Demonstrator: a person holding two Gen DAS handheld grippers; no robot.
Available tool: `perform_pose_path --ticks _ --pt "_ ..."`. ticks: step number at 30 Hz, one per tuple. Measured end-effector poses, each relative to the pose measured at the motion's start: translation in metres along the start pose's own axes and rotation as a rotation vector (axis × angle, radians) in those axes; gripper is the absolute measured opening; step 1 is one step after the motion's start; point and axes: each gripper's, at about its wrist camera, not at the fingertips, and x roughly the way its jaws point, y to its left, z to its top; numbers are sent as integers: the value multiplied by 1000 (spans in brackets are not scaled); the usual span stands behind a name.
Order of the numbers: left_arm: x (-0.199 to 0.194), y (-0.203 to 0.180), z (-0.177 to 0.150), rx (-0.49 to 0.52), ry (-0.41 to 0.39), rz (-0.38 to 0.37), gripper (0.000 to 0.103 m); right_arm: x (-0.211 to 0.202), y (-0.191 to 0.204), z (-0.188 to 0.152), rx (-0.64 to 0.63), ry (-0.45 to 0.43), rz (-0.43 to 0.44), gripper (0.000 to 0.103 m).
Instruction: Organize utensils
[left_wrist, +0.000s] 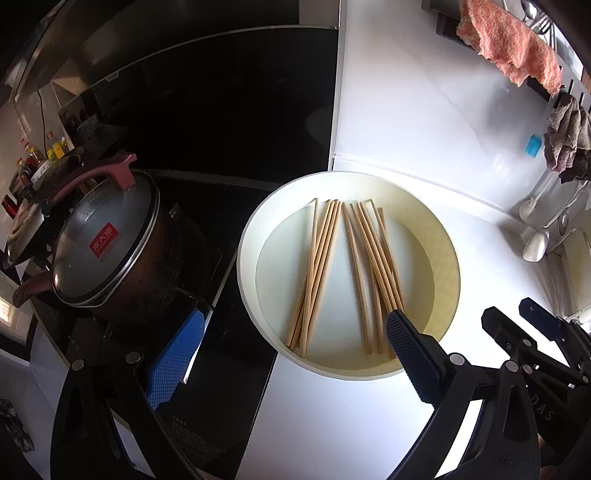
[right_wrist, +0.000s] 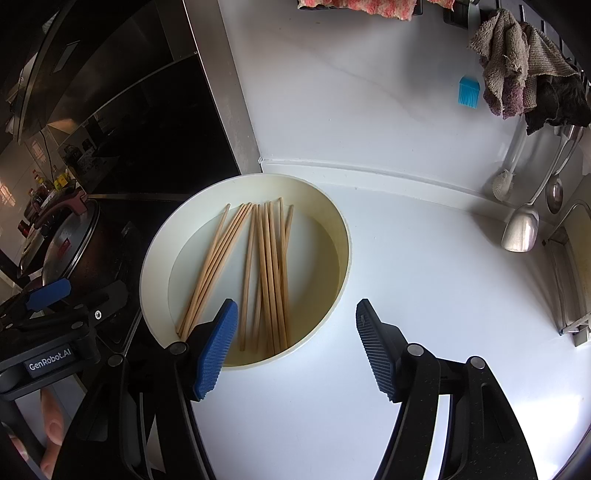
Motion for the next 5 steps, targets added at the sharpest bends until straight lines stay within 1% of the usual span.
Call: perform_pose_path --ticks 5 --pt "2 1 -2 -18 25 -3 97 0 1 -1 -1 1 2 64"
